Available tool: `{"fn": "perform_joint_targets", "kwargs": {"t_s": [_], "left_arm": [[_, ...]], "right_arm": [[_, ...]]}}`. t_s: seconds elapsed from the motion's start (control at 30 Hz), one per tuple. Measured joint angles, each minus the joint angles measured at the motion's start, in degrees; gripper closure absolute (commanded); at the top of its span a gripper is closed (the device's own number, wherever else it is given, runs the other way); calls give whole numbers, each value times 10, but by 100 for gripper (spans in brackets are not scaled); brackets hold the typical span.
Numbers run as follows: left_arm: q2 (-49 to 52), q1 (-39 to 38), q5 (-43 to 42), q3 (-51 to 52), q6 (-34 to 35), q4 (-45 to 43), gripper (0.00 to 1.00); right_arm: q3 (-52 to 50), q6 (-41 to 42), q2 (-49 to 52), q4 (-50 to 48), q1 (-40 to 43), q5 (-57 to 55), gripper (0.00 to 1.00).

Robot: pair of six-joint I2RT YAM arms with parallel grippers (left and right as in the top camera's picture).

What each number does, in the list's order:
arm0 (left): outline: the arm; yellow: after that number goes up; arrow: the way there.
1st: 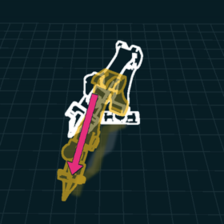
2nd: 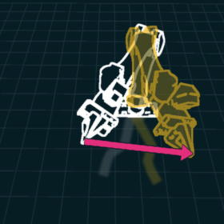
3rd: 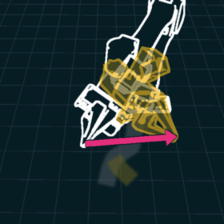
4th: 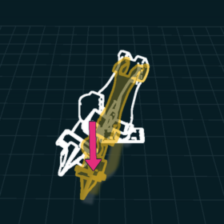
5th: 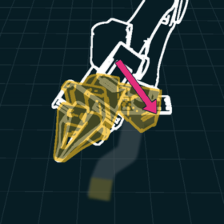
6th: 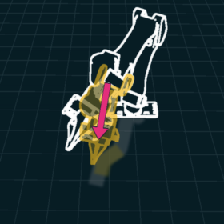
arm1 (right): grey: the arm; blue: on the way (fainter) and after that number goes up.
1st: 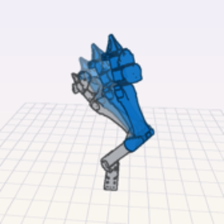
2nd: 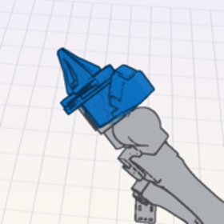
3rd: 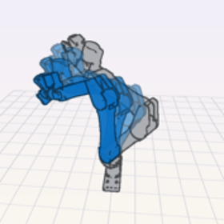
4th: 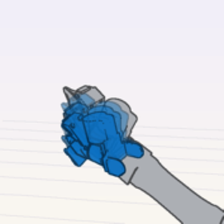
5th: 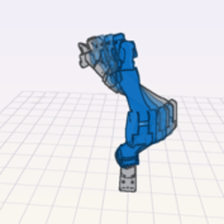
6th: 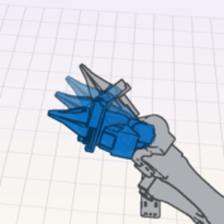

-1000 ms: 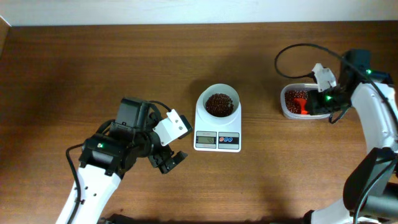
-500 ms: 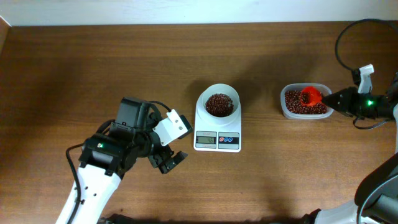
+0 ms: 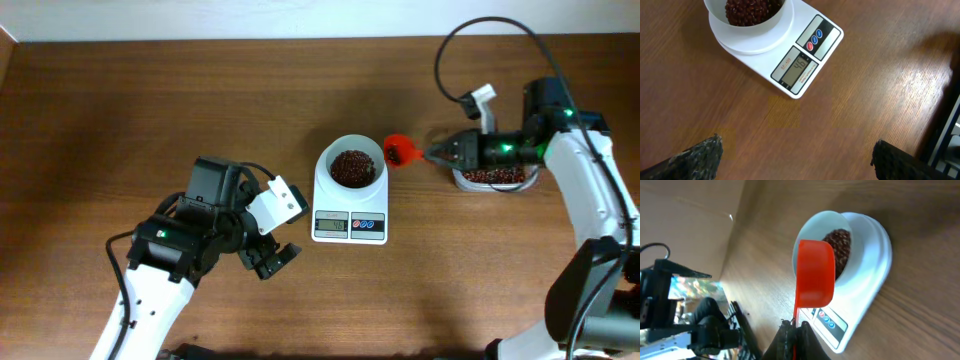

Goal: Scoop and weigh 50g on scale
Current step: 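Scoop a small amount of red beans with right gripper, then hold the scoop over the bowl and tip beans in gradually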

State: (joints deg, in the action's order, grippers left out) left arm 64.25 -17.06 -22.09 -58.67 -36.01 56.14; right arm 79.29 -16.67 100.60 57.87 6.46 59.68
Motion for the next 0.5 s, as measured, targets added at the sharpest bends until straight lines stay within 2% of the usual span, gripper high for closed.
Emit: {"fn": "perform_joint_targets", "kwargs": {"t_s": [0.13,0.33,0.5], "left_arm": [[0,0,0,0,0,0,1],[0,0,0,0,0,0,1],[0,0,0,0,0,0,1]], "right_arm": [[0,0,0,-54,-56,-2,96],[0,-16,0,-126,-158,-181,96],[0,-23,0,-136,-164,-232,96]]}}
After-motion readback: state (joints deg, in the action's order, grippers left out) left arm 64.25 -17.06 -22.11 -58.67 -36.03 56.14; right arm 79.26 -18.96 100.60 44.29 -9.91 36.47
